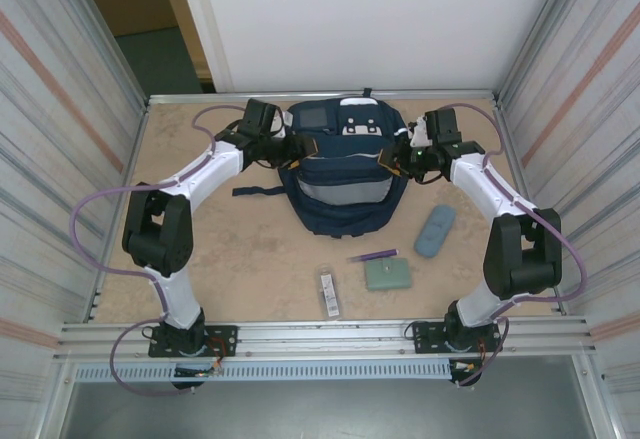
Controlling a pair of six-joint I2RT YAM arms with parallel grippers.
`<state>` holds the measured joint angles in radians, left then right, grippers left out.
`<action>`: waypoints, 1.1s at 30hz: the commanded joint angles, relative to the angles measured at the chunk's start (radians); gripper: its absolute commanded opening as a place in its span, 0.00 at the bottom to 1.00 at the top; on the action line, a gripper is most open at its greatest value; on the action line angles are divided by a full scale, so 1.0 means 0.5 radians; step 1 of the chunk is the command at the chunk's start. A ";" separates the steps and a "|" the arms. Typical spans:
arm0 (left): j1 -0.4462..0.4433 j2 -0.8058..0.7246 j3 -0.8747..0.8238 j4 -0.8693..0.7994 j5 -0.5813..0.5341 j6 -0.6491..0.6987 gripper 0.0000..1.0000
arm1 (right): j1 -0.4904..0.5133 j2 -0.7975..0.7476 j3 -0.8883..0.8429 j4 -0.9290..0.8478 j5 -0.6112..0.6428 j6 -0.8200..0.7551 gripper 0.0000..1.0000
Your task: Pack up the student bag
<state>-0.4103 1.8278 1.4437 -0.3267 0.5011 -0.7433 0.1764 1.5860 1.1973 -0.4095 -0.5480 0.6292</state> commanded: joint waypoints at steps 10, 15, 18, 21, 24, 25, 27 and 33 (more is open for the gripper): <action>-0.038 -0.085 0.043 0.395 0.224 -0.049 0.46 | 0.064 -0.016 0.134 0.264 -0.222 0.137 0.33; -0.038 -0.084 0.114 0.411 0.278 -0.050 0.45 | 0.107 -0.018 0.210 0.281 -0.191 0.148 0.33; -0.038 -0.104 0.131 0.401 0.263 -0.021 0.44 | 0.112 -0.021 0.228 0.287 -0.198 0.156 0.33; -0.038 -0.132 0.135 0.375 0.228 0.020 0.44 | 0.117 -0.023 0.235 0.282 -0.191 0.154 0.33; -0.038 -0.151 0.135 0.348 0.198 0.066 0.44 | 0.118 -0.019 0.219 0.271 -0.179 0.142 0.33; -0.038 -0.157 0.135 0.338 0.187 0.082 0.44 | 0.117 -0.016 0.214 0.268 -0.177 0.139 0.33; -0.038 -0.165 0.126 0.315 0.163 0.114 0.44 | 0.121 -0.010 0.201 0.262 -0.174 0.138 0.32; -0.015 -0.182 0.029 0.244 0.050 0.188 0.45 | 0.183 -0.011 0.094 0.241 -0.131 0.111 0.33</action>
<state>-0.3923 1.8065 1.4544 -0.2420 0.4599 -0.6930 0.2020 1.5864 1.2583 -0.3416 -0.5385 0.6968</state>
